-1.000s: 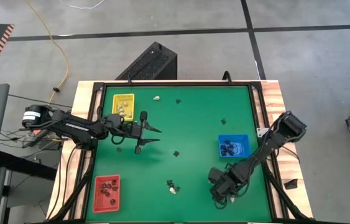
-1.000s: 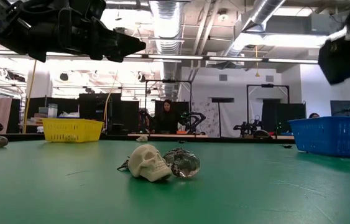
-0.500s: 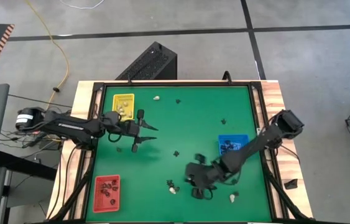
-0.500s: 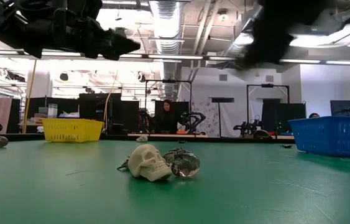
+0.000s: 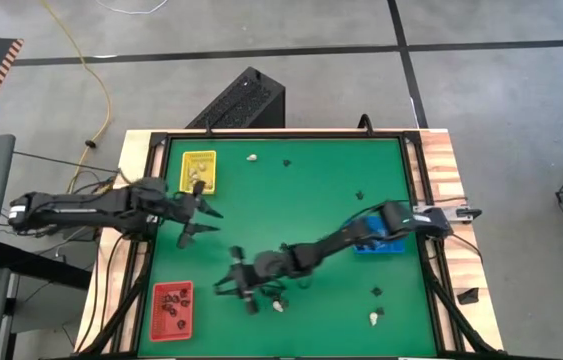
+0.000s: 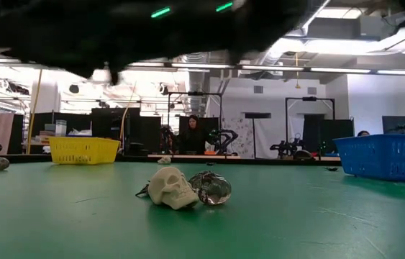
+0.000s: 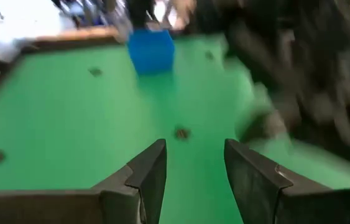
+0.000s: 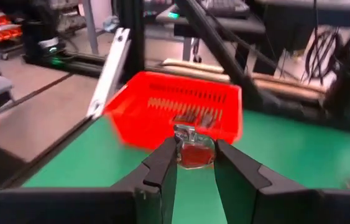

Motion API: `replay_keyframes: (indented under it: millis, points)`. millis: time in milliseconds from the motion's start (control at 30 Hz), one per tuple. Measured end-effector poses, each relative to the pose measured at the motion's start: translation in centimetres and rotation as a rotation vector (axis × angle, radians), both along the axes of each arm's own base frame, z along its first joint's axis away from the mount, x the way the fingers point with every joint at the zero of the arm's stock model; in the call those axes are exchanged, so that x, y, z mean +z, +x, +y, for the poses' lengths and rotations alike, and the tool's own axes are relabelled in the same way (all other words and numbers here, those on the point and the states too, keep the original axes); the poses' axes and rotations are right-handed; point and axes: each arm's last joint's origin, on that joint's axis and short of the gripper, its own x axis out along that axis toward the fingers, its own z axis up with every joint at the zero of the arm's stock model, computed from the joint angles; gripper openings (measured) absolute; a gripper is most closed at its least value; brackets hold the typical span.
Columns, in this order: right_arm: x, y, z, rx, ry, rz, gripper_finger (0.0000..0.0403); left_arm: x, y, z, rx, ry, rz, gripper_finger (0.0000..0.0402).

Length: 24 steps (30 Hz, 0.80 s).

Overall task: Sort Halloween decoration
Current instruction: Put the black skull toy into the red bin

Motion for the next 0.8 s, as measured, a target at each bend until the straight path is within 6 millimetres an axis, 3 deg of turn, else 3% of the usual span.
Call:
replay_keyframes:
  millis: [167,300,500,800]
  points:
    - [-1.1,6.4,-0.2,-0.003,0.004,-0.146,0.0126,2.7,-2.3,0.3,0.207,-0.064,-0.247,0.0151]
    - [-2.3,9.4,-0.1,0.054,0.012,-0.209,0.0126,4.0,-4.1,0.3,0.272,-0.063,-0.402,0.0151]
    - [-5.5,8.3,-0.8,0.083,0.107,-0.297,0.0139,4.5,-5.5,0.2,0.269,-0.089,-0.478,0.0151]
    - [-4.8,8.6,-0.3,0.082,0.109,-0.258,0.0229,4.2,-5.7,0.2,0.293,-0.122,-0.451,0.0151]
